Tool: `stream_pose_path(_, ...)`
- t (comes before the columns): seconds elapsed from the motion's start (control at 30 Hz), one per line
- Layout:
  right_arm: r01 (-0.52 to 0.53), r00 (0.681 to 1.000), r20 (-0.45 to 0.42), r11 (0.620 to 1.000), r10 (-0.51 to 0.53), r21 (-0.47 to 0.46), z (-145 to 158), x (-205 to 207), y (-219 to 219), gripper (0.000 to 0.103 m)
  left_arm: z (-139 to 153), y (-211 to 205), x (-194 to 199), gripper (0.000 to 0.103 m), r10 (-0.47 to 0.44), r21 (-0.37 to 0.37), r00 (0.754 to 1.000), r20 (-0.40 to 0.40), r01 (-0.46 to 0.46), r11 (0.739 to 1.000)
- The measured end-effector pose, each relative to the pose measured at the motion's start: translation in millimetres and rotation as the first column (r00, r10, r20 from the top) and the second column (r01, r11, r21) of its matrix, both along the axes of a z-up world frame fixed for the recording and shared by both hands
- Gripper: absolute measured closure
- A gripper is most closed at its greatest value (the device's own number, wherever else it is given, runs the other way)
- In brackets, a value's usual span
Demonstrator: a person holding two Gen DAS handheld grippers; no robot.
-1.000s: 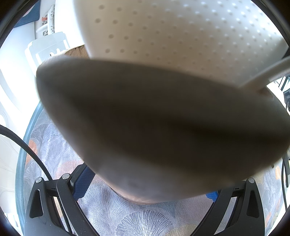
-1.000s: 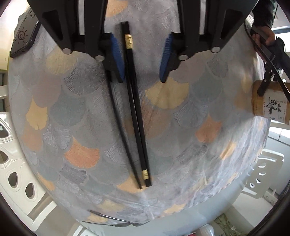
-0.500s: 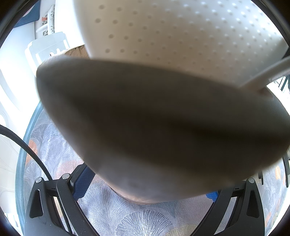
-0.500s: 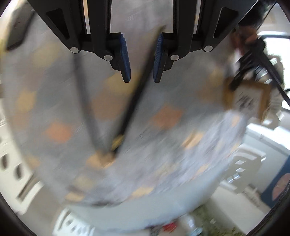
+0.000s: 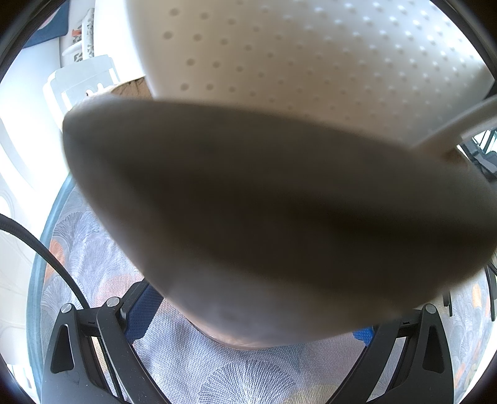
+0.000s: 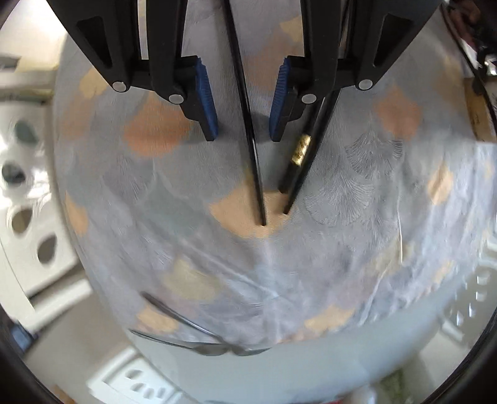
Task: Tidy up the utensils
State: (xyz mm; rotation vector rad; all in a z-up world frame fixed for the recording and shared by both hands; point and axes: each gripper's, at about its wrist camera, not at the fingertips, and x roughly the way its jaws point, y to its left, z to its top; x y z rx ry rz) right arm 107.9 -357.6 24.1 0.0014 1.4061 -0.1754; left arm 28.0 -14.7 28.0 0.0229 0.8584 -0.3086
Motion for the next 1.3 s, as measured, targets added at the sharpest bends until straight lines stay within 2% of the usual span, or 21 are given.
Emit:
stream_pose_path(0.03,-0.014,1.000,0.002,1.000,0.014,-0.002,0.7,2.9,2.2,0.080,0.1,-0.7,-0.1,0.003,0.000,0.000,1.000,0.000,0.000,1.000)
stream_pose_path(0.1,-0.043,0.999,-0.005,0.999,0.043,-0.030,1.1,6.1,7.9,0.083,0.0,0.0,0.0,0.003,0.000,0.000,1.000,0.000,0.000,1.000)
stream_pose_path(0.17,-0.081,0.997,0.004,0.995,0.082,-0.061,3.4,3.9,14.3,0.098,0.0,-0.1,0.0,0.003,0.000,0.000,1.000,0.000,0.000,1.000)
stream_pose_path(0.3,-0.047,0.998,0.037,0.999,0.046,0.001,12.4,-11.8,13.6,0.098,0.1,-0.8,-0.5,0.003,-0.001,-0.001,1.000,0.000,0.001,1.000)
stream_pose_path(0.47,-0.051,0.974,0.225,0.995,0.029,0.088,62.1,-56.5,16.4,0.098,-0.8,0.0,0.5,0.003,-0.001,-0.002,1.000,-0.001,0.001,1.000)
stream_pose_path(0.6,-0.031,0.932,0.361,0.991,-0.017,0.129,109.3,-95.7,24.9,0.098,-0.7,-0.5,0.4,0.003,-0.001,-0.002,1.000,-0.001,0.001,1.000)
stream_pose_path(0.8,-0.021,0.863,0.503,0.992,-0.045,0.125,153.4,-125.7,45.0,0.098,-1.5,0.0,0.8,0.003,-0.001,-0.002,1.000,-0.001,0.001,1.000)
stream_pose_path(0.97,-0.059,0.813,0.582,0.995,0.002,0.079,188.6,-129.4,67.1,0.098,-2.5,1.4,1.3,0.003,-0.001,-0.003,1.000,-0.001,0.001,1.000)
stream_pose_path(1.17,-0.118,0.730,0.680,0.992,0.062,0.035,240.7,-122.1,99.0,0.098,-2.4,1.6,1.3,0.003,-0.001,-0.002,1.000,-0.001,0.001,1.000)
stream_pose_path(1.3,-0.187,0.674,0.725,0.982,0.140,-0.016,274.7,-118.1,131.4,0.098,-2.2,0.1,0.9,0.003,-0.001,-0.003,1.000,-0.001,0.001,1.000)
